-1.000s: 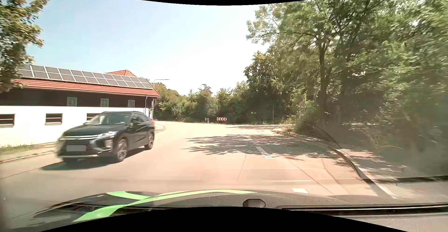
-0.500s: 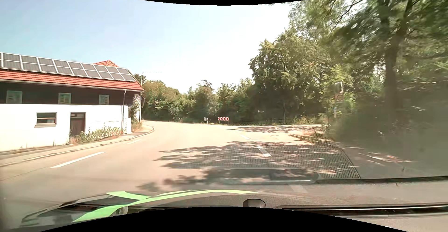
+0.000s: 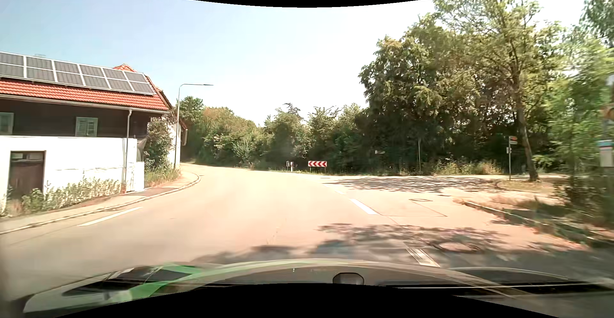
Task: Follow the waypoints while adhering to traffic rules and regulations
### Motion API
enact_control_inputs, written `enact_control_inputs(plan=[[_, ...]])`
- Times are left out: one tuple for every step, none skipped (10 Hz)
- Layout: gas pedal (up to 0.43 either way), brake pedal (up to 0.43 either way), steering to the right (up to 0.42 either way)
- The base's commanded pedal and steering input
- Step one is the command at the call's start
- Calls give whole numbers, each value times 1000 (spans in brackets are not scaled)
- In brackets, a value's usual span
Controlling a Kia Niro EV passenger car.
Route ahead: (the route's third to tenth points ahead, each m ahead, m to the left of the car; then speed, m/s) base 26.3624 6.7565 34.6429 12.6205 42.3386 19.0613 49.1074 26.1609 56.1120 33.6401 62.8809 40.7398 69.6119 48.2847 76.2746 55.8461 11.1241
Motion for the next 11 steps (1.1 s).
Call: enact_control_inputs(plan=[[118, 0, -54], [130, 0, -54], [130, 0, -57], [150, 0, -59], [150, 0, -63], [150, 0, -69], [150, 0, -75], [150, 0, -80], [150, 0, -82], [150, 0, -83], [150, 0, -84]])
